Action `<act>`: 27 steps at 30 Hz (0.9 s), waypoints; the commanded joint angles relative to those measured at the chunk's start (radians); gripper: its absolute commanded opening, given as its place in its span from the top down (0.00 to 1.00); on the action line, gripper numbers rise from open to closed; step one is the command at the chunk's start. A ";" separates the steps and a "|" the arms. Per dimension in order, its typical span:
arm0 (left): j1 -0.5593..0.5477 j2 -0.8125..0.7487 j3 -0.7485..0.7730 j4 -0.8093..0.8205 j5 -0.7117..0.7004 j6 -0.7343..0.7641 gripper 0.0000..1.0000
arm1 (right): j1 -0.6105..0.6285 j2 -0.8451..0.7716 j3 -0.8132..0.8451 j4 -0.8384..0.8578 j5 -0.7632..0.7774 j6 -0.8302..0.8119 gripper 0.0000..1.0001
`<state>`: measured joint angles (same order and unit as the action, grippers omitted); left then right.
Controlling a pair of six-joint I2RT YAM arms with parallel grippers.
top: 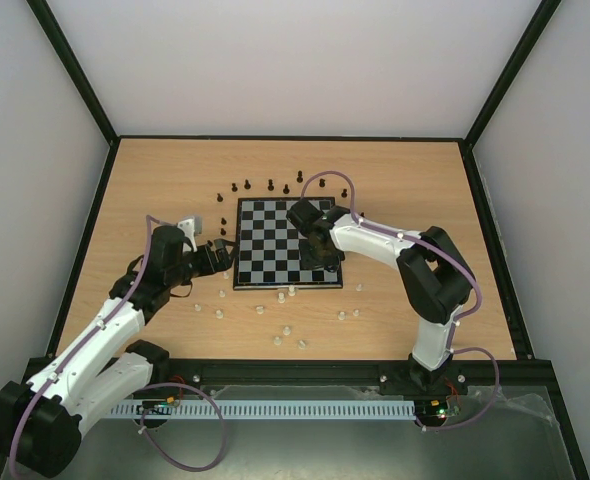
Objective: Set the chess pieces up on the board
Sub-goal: Place the chess piece on the chessboard.
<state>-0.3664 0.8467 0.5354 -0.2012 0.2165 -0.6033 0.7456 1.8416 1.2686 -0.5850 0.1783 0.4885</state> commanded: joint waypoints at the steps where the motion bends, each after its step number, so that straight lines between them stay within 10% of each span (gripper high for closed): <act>1: -0.002 0.001 -0.021 0.014 -0.004 -0.005 0.01 | 0.006 0.021 -0.018 -0.033 0.000 -0.010 0.82; 27: -0.002 0.004 -0.024 0.017 -0.008 -0.007 0.00 | 0.006 0.049 0.022 -0.021 0.024 -0.014 0.83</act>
<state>-0.3664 0.8471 0.5262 -0.2001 0.2161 -0.6064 0.7460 1.8645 1.2678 -0.5774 0.1810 0.4816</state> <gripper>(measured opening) 0.994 0.176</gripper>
